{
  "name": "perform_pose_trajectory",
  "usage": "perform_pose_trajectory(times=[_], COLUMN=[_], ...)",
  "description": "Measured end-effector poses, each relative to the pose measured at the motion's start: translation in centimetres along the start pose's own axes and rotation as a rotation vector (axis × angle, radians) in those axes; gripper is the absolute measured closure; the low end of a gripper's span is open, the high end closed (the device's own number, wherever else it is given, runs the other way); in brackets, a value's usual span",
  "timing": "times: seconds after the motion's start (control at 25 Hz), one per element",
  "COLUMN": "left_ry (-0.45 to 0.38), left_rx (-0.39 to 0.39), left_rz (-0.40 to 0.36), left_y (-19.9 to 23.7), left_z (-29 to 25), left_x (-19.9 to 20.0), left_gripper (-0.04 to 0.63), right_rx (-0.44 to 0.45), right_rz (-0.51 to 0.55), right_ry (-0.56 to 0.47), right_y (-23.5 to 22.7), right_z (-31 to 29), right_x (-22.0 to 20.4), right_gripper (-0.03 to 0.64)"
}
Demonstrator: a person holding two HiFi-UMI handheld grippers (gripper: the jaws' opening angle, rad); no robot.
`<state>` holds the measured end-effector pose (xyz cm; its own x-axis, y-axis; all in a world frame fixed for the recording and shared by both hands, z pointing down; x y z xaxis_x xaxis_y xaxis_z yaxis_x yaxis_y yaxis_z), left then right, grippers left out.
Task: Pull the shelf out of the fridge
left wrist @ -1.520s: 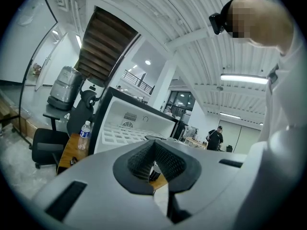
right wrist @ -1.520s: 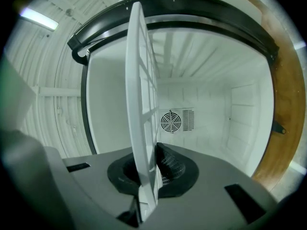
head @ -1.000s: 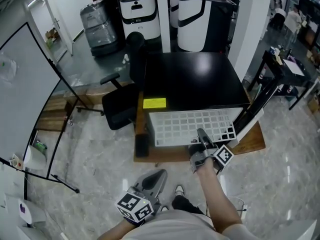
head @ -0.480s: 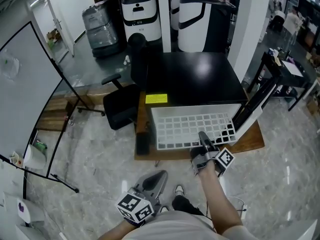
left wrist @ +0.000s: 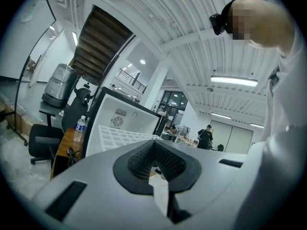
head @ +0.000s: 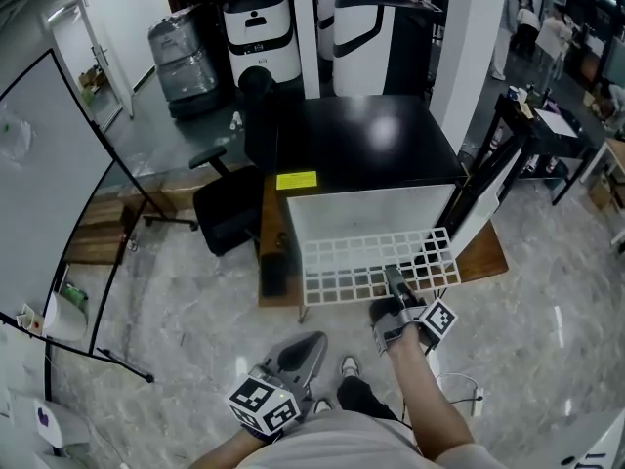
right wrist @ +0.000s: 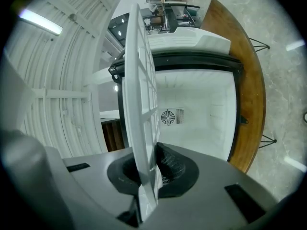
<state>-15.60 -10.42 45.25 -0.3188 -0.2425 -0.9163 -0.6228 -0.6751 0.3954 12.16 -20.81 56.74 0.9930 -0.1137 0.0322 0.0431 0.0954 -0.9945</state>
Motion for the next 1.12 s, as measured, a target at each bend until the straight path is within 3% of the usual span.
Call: perform_pose_trajectory(times=[0.76,1.12], left_ry=[0.043,0.040], left_rx=[-0.169,-0.153], left_rz=[0.022,0.018], left_y=[-5.4,-9.5], left_z=[5.7,6.4], left_x=[-2.1,-2.9], left_gripper=[0.589,0.589], right_rx=[-0.005,-0.003], right_rz=[0.028,0.023], right_ry=[-0.041,0.013], right_y=[3.1,3.9], right_z=[14.6,18.8], right_x=[-3.7,-3.1], right_gripper=[0.574,0.574])
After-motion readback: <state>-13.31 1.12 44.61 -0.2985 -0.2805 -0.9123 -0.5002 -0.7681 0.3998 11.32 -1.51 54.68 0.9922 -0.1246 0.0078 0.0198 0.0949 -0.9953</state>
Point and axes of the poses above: the fingertips, and each gripper's own axes: z backward along the fingers, y to its left, x out of its top, the point moved 10 cm from there along z, backward along the fingers, and after that the axes turned 10 degrees about -y, right-handed, at the moved point
